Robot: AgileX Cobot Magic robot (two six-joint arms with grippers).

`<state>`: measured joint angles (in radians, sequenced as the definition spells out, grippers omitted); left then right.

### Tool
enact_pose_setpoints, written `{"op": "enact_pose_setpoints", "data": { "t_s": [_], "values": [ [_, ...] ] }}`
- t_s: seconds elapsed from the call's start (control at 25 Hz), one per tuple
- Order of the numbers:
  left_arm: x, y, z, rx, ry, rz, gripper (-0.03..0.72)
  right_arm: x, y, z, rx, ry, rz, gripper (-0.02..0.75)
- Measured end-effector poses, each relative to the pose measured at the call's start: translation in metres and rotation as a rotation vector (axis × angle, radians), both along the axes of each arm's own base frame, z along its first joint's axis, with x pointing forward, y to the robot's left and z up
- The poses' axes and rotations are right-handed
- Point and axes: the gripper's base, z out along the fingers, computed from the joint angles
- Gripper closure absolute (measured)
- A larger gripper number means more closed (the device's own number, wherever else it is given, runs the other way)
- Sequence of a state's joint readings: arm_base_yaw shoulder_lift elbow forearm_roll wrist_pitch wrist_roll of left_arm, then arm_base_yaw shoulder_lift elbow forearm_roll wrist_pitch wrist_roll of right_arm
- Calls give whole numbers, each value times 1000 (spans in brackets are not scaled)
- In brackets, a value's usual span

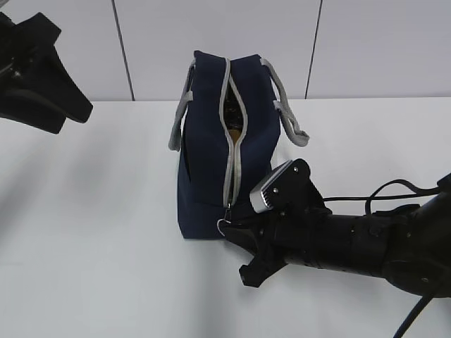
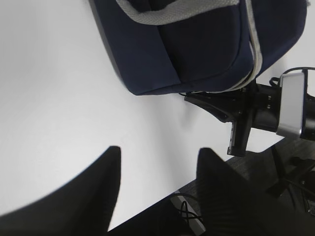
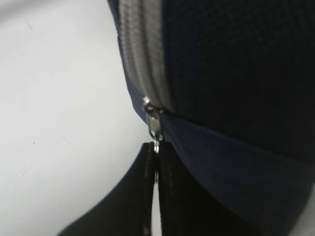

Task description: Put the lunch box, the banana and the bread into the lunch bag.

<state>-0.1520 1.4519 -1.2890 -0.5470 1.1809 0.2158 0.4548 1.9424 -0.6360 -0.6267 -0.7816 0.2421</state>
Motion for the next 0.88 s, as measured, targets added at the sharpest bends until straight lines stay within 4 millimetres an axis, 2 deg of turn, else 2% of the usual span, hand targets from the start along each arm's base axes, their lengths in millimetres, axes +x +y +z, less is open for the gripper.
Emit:
{"op": "enact_pose_setpoints", "data": {
  "t_s": [0.36, 0.6, 0.88],
  "values": [
    [0, 0, 0, 0, -2, 0, 332, -3, 0, 0, -9, 0, 22, 754],
    [1, 0, 0, 0, -8, 1, 334, -7, -3, 19, -11, -44, 21, 754],
    [1, 0, 0, 1, -9, 1, 335, -11, -5, 29, -35, -71, 46, 754]
  ]
}}
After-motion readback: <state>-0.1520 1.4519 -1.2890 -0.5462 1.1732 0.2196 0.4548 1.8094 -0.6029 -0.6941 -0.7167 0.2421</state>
